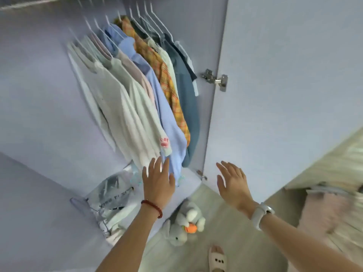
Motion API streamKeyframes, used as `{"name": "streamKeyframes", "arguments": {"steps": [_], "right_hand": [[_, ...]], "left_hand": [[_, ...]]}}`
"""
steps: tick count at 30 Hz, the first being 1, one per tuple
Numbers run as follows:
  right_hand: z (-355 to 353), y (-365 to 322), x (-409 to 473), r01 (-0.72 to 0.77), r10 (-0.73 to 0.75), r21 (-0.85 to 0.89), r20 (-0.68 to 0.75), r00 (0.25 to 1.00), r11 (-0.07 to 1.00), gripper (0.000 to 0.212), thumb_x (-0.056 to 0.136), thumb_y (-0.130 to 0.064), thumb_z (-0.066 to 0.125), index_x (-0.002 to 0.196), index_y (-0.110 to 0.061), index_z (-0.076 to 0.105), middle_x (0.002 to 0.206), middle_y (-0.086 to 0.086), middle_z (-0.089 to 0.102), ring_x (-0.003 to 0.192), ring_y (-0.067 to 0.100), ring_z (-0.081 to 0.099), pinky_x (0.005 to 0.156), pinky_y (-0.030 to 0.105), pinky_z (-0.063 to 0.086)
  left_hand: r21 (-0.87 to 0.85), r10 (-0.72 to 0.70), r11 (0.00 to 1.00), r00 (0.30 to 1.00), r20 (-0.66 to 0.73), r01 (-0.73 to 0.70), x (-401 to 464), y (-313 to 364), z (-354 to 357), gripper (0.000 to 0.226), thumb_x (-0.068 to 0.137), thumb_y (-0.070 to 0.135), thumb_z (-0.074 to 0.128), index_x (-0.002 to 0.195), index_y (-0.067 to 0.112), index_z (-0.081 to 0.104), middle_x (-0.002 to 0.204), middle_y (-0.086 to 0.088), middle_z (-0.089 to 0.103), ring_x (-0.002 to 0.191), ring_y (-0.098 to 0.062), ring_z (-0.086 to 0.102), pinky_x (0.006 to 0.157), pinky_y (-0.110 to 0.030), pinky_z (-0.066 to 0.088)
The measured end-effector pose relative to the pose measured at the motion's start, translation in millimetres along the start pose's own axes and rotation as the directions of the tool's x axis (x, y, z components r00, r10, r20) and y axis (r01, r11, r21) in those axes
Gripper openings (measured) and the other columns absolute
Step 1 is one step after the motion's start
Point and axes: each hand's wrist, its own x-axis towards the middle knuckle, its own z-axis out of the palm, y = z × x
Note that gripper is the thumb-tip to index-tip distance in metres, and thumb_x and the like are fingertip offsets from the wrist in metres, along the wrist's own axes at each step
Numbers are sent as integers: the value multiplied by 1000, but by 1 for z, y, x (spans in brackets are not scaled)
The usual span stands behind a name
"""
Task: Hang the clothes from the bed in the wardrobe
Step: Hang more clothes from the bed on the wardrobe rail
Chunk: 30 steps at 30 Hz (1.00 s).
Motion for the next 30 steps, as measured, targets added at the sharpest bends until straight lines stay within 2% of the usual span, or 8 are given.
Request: {"name": "streamKeyframes", "arguments": {"steps": [3, 6, 10, 14, 19, 23, 26, 30], "right_hand": [[1, 47, -70, -240, 240, -20, 28, 970, 971, 43, 93, -22, 42, 136, -16, 40, 142, 3, 40, 133, 22, 30, 109, 36, 19], [-2, 85, -144, -481, 481, -9, 37, 876, 877, 40, 90, -15, 45, 129, -14, 47, 133, 7, 49, 124, 28, 39, 102, 36, 27], [-10, 119, -233, -754, 750, 63, 81, 657, 654, 37, 92, -16, 40, 128, -15, 47, 130, 10, 50, 122, 29, 39, 100, 39, 32], [-28, 144, -315, -882, 893, 146, -16, 451, 448, 37, 92, -15, 41, 128, -12, 48, 132, 13, 50, 124, 31, 39, 104, 42, 32], [-46, 166, -423, -946, 982, 271, -119, 150, 177, 38, 92, -16, 42, 130, -11, 46, 134, 11, 49, 125, 29, 40, 102, 40, 34], [-47, 179, -520, -930, 988, 365, -121, -100, -49, 37, 92, -16, 43, 129, -10, 47, 132, 12, 51, 124, 30, 41, 101, 40, 34], [-44, 190, -595, -902, 967, 393, -99, -234, -179, 37, 92, -16, 43, 128, -10, 47, 131, 12, 51, 122, 31, 43, 100, 39, 33], [-34, 208, -685, -840, 933, 451, -40, -359, -303, 39, 92, -14, 41, 130, -9, 47, 133, 10, 50, 124, 28, 40, 104, 38, 31]], "left_hand": [[-71, 126, 990, 986, 110, -118, -32, 37, 37, 48, 92, 28, 41, 139, 18, 35, 147, -3, 32, 137, -16, 26, 110, -38, 17], [-126, 327, 944, 913, 243, -304, -68, 75, 67, 44, 91, 26, 40, 134, 17, 42, 140, -3, 43, 130, -16, 36, 105, -32, 27], [-155, 550, 831, 751, 366, -534, -102, 131, 95, 42, 93, 31, 37, 133, 21, 42, 135, 3, 47, 124, -15, 41, 100, -29, 27], [-286, 708, 702, 598, 375, -652, -131, 207, 110, 39, 92, 26, 43, 130, 16, 49, 134, -2, 49, 121, -21, 46, 98, -30, 30], [-433, 892, 421, 277, 357, -797, -207, 315, 122, 36, 86, 14, 53, 121, 4, 57, 122, -14, 57, 115, -28, 51, 100, -38, 36], [-376, 925, 139, -15, 380, -916, -294, 391, 130, 40, 89, 24, 48, 128, 15, 51, 129, -4, 53, 121, -22, 44, 103, -36, 31], [-367, 886, -47, -209, 415, -929, -370, 436, 138, 42, 90, 26, 44, 132, 20, 44, 133, 0, 49, 125, -18, 40, 106, -35, 29], [-381, 801, -188, -366, 474, -905, -465, 481, 162, 41, 92, 24, 39, 133, 21, 41, 134, 3, 45, 123, -17, 39, 102, -32, 28]]}}
